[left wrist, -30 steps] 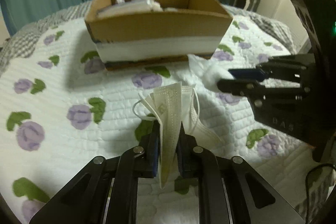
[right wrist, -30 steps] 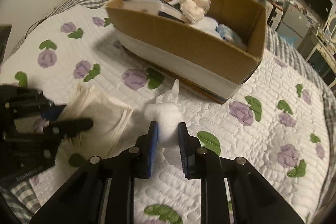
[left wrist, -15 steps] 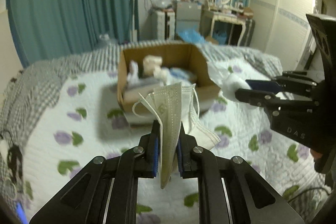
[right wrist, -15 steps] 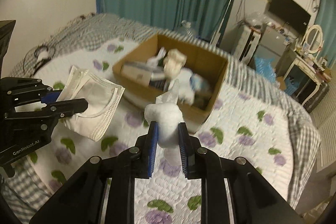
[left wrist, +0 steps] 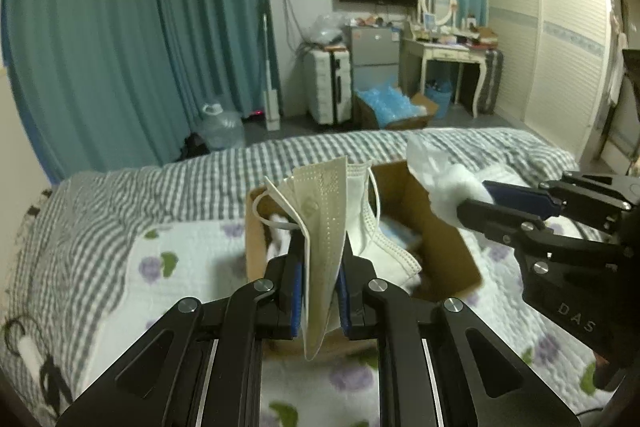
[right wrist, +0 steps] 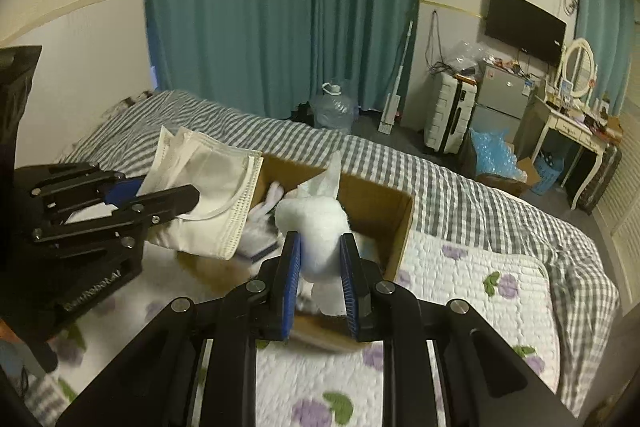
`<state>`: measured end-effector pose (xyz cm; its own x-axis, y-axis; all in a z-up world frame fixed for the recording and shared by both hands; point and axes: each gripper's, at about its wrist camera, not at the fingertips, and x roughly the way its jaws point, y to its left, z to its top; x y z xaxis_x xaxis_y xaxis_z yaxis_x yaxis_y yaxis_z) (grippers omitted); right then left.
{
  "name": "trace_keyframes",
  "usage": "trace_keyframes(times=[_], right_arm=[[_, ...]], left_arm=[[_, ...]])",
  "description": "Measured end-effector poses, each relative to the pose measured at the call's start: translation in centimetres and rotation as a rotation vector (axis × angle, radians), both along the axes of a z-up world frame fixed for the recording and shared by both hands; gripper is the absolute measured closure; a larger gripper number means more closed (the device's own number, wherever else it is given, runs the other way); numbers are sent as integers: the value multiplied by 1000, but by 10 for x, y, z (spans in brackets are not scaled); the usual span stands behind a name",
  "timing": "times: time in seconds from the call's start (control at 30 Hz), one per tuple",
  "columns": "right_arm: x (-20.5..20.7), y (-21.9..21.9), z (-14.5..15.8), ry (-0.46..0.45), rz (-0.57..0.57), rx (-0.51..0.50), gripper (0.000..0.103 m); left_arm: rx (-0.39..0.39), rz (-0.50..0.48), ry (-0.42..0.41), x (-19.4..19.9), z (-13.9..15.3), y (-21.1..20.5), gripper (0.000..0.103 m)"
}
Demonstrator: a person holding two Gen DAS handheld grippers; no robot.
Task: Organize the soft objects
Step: 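Lower mask and cotton ball into the box and open both grippers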
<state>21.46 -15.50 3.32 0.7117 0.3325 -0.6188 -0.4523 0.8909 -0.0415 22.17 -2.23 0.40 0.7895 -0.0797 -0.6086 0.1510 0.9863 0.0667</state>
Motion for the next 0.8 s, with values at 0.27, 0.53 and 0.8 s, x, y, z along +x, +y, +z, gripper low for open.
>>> trace_keyframes(times=[0.27, 0.53, 0.8], right_arm=[[82, -3, -36, 78, -59, 30, 84], [137, -5, -88, 145, -94, 22, 81], [142, -7, -97, 139, -128, 56, 47]], left_arm=[[24, -4, 49, 66, -40, -9, 84], [60, -7, 79, 97, -64, -17, 82], [49, 49, 101, 97, -59, -9, 45]])
